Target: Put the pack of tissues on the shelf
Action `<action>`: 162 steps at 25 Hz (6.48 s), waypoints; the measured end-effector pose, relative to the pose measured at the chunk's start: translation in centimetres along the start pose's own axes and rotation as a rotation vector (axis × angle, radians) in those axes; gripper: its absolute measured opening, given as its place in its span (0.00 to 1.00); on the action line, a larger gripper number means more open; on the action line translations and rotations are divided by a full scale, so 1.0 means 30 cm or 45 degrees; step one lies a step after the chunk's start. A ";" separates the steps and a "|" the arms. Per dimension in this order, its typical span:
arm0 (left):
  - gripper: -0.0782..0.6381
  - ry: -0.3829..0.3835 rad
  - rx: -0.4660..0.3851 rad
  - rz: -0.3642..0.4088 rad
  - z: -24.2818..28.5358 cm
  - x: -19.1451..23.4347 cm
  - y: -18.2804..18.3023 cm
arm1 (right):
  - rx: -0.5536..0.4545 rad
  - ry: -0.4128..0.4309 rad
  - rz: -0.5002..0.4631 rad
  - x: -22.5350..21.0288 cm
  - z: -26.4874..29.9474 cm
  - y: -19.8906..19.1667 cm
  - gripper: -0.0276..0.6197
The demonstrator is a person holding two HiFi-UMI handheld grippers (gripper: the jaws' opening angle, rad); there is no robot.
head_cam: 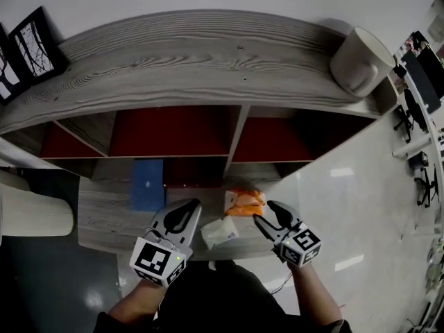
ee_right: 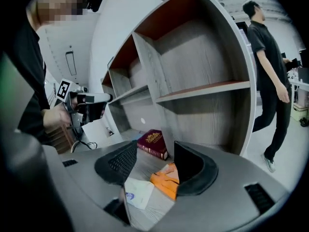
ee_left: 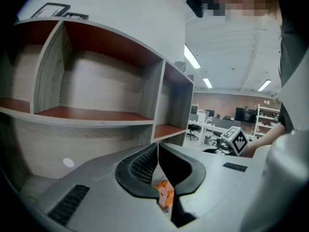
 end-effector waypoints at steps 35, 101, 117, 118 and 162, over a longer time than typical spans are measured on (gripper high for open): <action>0.14 0.013 0.102 0.046 0.003 -0.024 0.007 | 0.375 -0.178 -0.033 -0.240 0.135 -0.414 0.12; 0.14 -0.026 -0.024 0.031 -0.083 0.012 0.081 | -0.078 -0.464 -0.281 -0.211 0.075 0.507 0.09; 0.14 -0.012 -0.094 0.052 -0.108 -0.050 0.100 | -0.371 -0.255 -0.360 0.006 -0.178 0.539 0.15; 0.14 0.001 -0.103 0.055 -0.113 -0.055 0.101 | -0.395 -0.216 -0.364 0.028 -0.197 0.534 0.15; 0.52 -0.208 0.222 -0.116 -0.208 -0.130 -0.478 | -0.314 -0.095 -0.007 0.403 -0.187 0.120 0.10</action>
Point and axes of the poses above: the fingertips, and each gripper's own axes: z forward along the fingers, x to its left, y out of its top, the point moved 10 cm from there along -z, backward along the fingers, and after that the axes turned 6 degrees about -x, right-handed, at the moved point
